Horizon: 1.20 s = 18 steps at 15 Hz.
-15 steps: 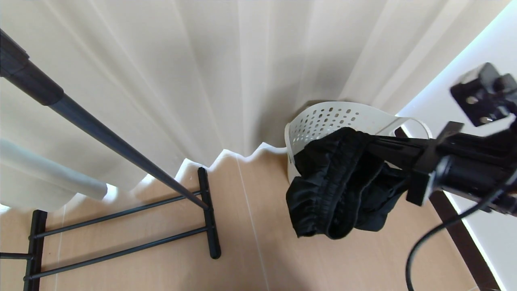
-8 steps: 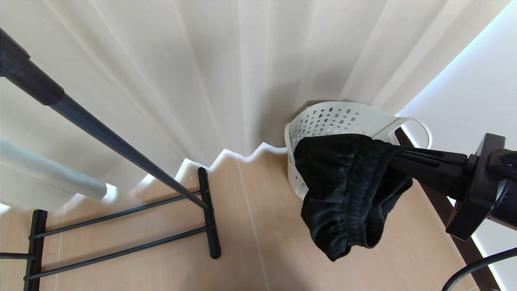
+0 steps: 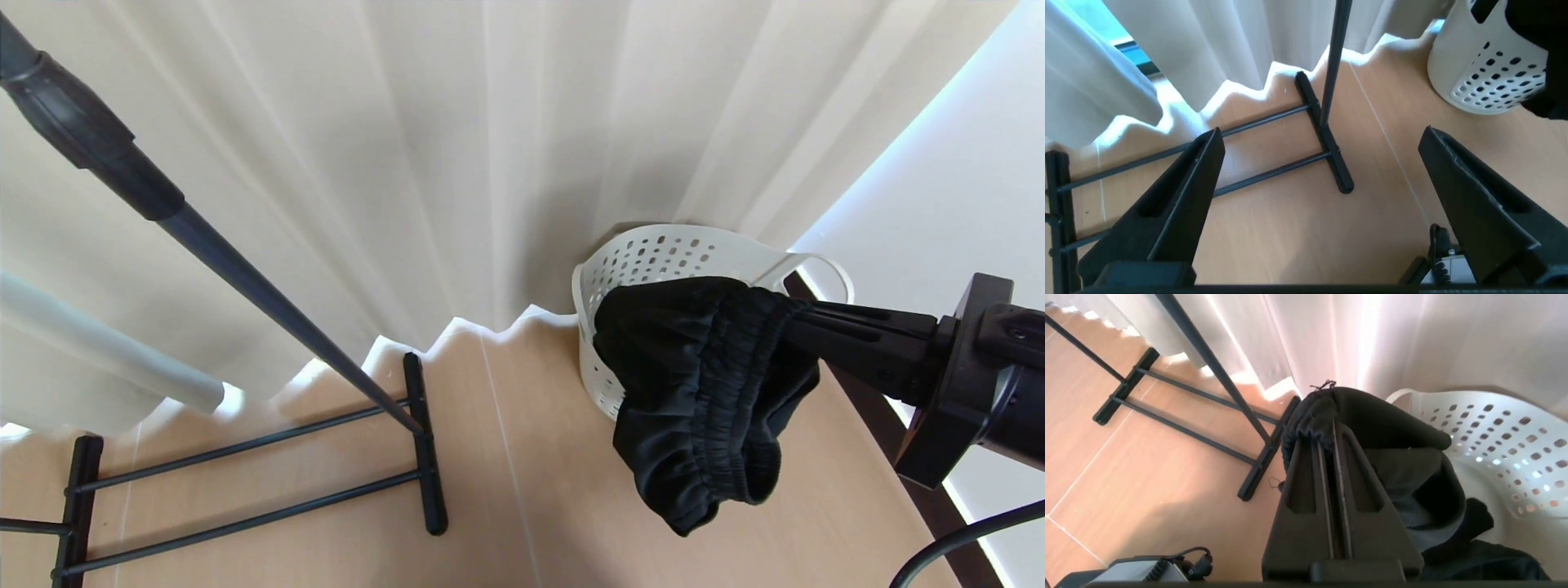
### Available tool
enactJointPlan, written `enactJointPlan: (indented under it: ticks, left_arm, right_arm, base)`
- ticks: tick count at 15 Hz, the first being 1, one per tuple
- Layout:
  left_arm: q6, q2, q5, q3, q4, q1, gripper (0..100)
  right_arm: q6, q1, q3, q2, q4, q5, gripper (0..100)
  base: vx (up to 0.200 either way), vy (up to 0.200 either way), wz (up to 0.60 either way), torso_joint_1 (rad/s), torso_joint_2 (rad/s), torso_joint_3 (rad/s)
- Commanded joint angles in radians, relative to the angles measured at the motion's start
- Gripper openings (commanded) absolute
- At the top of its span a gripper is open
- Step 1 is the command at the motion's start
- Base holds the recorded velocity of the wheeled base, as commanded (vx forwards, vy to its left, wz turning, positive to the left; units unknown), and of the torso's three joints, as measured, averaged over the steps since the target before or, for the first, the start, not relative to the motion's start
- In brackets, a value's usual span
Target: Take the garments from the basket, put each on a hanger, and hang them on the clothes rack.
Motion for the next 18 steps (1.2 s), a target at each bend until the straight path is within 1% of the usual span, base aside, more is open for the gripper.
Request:
enactJointPlan:
  ticks: [1,6,8,13,16,18]
  left_arm:
    - [-0.002,-0.001,0.0,-0.001,-0.001,0.0,100]
    - [-0.021,-0.001,0.002,-0.001,-0.001,0.0,100]
    - [-0.068,0.001,0.0,-0.004,-0.001,0.0,100]
    - [-0.068,0.001,0.0,-0.004,-0.001,0.0,100]
    - [-0.068,0.001,0.002,-0.004,-0.001,0.0,100]
    - [-0.068,-0.001,0.0,-0.004,-0.001,0.0,100]
  right_arm:
    - [0.0,0.0,0.0,0.005,0.0,0.0,0]
    - [0.0,0.0,0.0,0.004,-0.001,0.0,0]
    - [0.0,0.0,0.002,0.004,0.0,0.0,0]
    - [-0.005,0.0,0.008,-0.004,-0.001,0.003,0]
    - [-0.005,-0.004,0.014,-0.001,-0.029,0.003,0]
    - [-0.006,-0.018,0.022,0.001,-0.037,0.003,0]
  base:
    - [0.0,0.0,0.0,-0.002,-0.01,0.198]
    - [0.0,0.0,0.0,0.0,0.0,0.205]
    - [0.0,0.0,0.0,0.0,0.0,0.203]
    - [0.0,0.0,0.0,-0.004,0.0,0.206]
    - [0.0,0.0,0.0,0.004,0.0,0.198]
    - [0.0,0.0,0.0,0.024,-0.17,0.032]
